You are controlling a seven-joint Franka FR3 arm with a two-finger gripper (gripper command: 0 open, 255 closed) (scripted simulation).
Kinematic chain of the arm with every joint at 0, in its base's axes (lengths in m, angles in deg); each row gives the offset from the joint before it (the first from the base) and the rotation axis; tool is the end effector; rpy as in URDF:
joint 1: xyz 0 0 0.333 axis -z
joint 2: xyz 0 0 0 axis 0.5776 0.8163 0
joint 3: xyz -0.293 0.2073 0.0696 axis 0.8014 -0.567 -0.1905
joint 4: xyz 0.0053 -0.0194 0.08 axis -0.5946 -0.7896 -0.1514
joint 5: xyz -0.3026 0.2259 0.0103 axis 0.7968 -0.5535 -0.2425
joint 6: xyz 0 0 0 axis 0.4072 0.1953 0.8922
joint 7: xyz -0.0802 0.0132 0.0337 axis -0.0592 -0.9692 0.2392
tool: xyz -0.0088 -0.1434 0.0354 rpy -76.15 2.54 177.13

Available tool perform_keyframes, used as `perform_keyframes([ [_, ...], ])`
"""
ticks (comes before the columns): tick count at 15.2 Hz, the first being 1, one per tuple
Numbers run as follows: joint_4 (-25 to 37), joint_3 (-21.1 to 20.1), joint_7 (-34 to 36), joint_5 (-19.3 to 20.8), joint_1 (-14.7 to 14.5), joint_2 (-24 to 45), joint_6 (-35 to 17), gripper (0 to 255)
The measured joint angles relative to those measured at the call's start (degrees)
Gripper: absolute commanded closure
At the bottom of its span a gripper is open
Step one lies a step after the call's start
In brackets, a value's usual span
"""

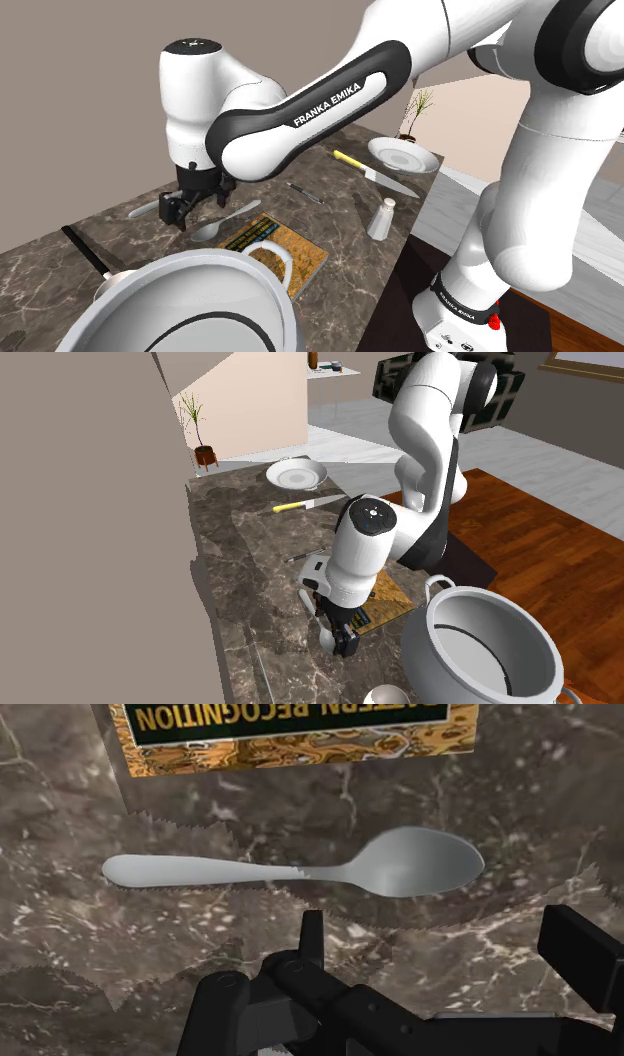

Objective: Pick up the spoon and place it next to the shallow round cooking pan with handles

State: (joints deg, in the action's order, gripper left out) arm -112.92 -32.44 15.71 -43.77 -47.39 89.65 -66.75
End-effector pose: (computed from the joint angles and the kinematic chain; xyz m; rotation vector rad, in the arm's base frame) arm 0.4941 0.3286 0.3920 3.1005 0.0636 0.2366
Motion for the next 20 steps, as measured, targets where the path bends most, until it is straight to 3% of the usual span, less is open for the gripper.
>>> perform_keyframes([
  [7,0.85,1.05,2.42,3.48,-0.87,4.94,-3.56,0],
  [14,0.71,1.28,2.66,3.95,-0.91,5.61,-4.33,0],
  [15,0.71,1.28,2.66,3.95,-0.91,5.61,-4.33,255],
  [20,0.72,1.27,2.66,3.95,-0.91,5.61,-4.32,255],
])
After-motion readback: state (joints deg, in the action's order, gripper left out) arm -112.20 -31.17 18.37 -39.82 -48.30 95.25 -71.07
